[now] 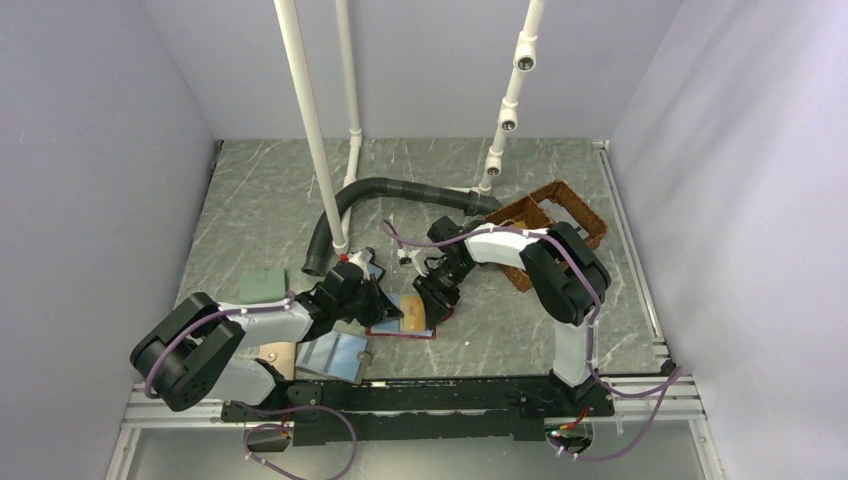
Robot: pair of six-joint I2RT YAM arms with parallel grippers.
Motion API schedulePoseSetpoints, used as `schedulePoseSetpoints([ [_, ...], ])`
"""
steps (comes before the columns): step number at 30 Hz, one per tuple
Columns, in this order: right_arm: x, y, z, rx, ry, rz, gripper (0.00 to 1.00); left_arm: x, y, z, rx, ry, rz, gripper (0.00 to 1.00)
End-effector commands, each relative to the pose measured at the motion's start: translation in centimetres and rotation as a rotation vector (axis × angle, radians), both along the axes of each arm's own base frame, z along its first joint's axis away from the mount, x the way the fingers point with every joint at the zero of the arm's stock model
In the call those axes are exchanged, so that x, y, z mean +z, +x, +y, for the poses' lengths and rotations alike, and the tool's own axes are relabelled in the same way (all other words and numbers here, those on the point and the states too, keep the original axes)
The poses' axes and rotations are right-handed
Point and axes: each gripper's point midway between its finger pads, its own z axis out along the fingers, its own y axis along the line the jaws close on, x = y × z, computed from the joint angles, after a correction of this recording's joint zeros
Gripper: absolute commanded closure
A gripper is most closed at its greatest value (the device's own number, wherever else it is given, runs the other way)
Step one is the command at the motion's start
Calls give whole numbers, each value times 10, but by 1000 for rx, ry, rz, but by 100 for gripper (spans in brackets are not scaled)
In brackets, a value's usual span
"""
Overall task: Take the credit cards out of the card holder
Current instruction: Remove the credit card from the card holder.
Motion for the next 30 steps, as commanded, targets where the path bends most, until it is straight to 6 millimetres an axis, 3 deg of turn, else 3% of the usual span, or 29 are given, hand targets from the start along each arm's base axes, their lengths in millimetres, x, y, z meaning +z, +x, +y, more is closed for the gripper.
schedulePoseSetpoints([
  [1,-16,9,-5,-28,-84,-37,74,13,10,-1,26,-11,-64,100],
  [11,-45,27,-27,-83,-258,-125,77,2,-13,23,130,-52,127,100],
  [22,-44,26,-27,-74,-256,-133,78,13,-20,35,102,-54,68,100],
  [26,-32,24,-20,-53,-203,-124,77,25,-22,40,65,-32,12,100],
  [30,9,16,-2,30,-36,-105,71,41,-26,50,23,17,-64,100],
])
